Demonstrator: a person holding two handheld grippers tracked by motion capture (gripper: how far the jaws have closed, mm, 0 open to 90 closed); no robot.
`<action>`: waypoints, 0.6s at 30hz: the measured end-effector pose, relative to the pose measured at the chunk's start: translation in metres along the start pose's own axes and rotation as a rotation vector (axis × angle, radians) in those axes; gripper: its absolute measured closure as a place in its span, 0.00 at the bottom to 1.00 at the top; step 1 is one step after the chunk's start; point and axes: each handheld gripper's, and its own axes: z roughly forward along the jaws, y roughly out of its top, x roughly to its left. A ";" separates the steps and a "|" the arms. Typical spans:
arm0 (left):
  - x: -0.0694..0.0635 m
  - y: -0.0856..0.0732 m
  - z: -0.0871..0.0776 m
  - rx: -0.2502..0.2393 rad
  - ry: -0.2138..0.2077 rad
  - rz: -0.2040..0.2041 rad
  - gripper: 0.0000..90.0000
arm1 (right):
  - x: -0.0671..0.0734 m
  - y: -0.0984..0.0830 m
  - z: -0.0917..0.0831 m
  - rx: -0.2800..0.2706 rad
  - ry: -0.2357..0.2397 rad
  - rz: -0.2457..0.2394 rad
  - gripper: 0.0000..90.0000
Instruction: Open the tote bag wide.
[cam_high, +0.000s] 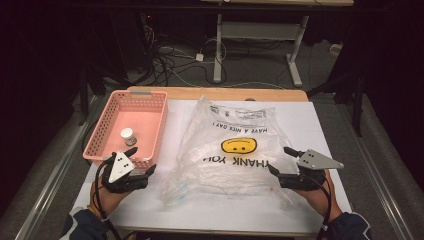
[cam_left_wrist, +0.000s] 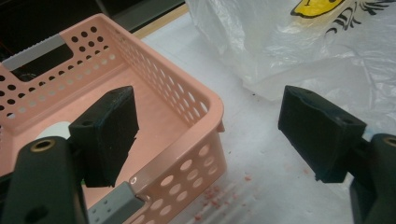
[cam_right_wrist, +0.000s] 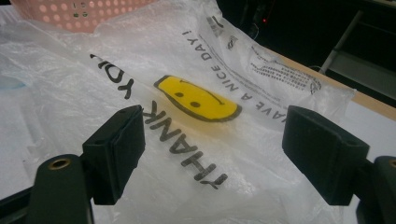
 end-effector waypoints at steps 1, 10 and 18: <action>0.000 0.000 0.000 0.000 0.000 0.000 0.22 | 0.000 0.000 0.000 -0.003 -0.002 -0.002 0.25; 0.004 0.000 -0.002 -0.003 0.020 0.001 0.22 | -0.009 0.004 0.004 0.025 -0.059 -0.020 0.28; 0.004 -0.001 -0.005 0.002 0.035 0.008 0.22 | -0.058 0.023 0.016 0.079 -0.147 0.029 0.36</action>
